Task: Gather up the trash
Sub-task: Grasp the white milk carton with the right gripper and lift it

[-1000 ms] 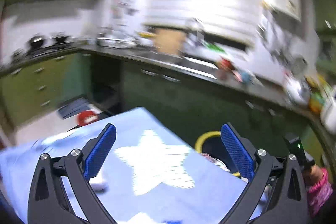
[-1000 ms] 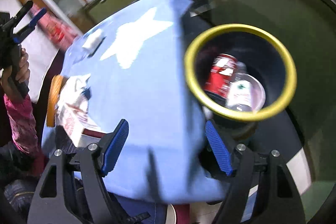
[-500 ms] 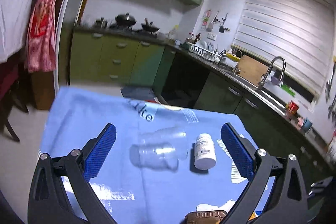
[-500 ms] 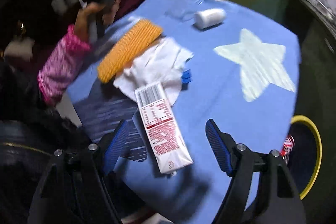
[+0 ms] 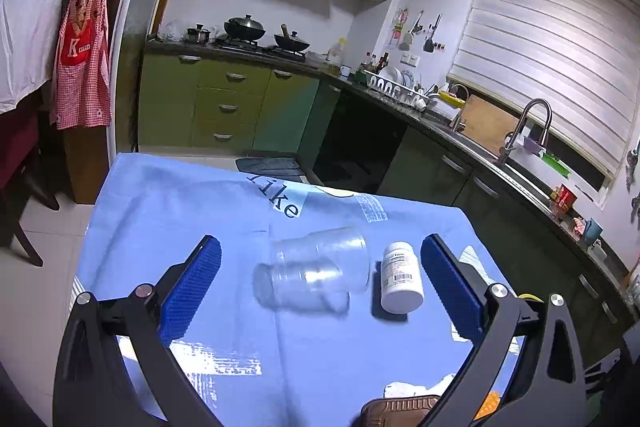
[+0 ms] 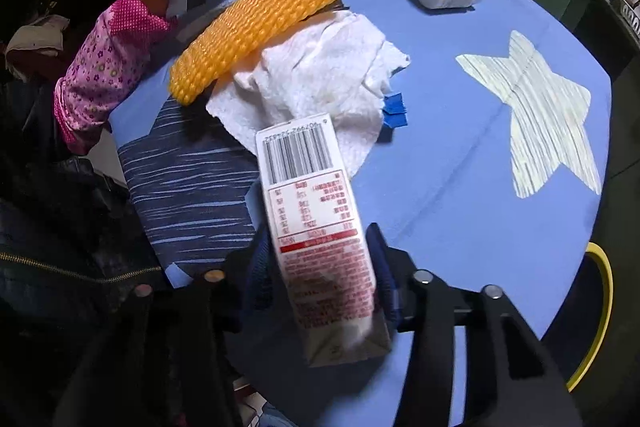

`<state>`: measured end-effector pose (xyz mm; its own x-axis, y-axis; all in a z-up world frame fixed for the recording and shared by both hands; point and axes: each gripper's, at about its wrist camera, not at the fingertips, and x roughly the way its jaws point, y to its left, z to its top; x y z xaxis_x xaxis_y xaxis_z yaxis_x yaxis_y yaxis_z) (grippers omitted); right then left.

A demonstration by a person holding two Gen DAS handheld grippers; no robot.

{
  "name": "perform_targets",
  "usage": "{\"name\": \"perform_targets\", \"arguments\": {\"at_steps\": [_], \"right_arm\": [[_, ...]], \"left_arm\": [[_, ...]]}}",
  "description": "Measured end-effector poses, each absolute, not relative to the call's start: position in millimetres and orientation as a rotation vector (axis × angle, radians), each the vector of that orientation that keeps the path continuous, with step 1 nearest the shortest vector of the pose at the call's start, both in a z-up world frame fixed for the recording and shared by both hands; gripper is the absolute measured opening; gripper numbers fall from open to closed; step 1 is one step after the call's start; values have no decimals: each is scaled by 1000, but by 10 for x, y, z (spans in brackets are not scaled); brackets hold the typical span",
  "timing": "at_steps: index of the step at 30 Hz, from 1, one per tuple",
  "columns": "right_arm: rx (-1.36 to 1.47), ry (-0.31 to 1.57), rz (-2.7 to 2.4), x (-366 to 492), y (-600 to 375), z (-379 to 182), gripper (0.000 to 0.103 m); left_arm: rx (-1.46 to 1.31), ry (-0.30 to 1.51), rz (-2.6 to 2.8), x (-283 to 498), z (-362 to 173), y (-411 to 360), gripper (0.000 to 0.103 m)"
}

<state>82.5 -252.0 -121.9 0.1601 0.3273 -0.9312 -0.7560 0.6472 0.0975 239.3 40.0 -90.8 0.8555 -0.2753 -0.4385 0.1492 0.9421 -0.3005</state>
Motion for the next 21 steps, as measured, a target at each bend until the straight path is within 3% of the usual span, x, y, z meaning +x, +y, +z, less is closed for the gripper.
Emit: {"name": "perform_targets", "arguments": {"at_steps": [13, 21], "right_arm": [[-334, 1070, 733, 741, -2684, -1247, 35], [-57, 958, 556, 776, -3421, -945, 34]], "left_arm": [[-254, 519, -216, 2407, -933, 377, 99], [-262, 533, -208, 2426, -971, 385, 98]]}}
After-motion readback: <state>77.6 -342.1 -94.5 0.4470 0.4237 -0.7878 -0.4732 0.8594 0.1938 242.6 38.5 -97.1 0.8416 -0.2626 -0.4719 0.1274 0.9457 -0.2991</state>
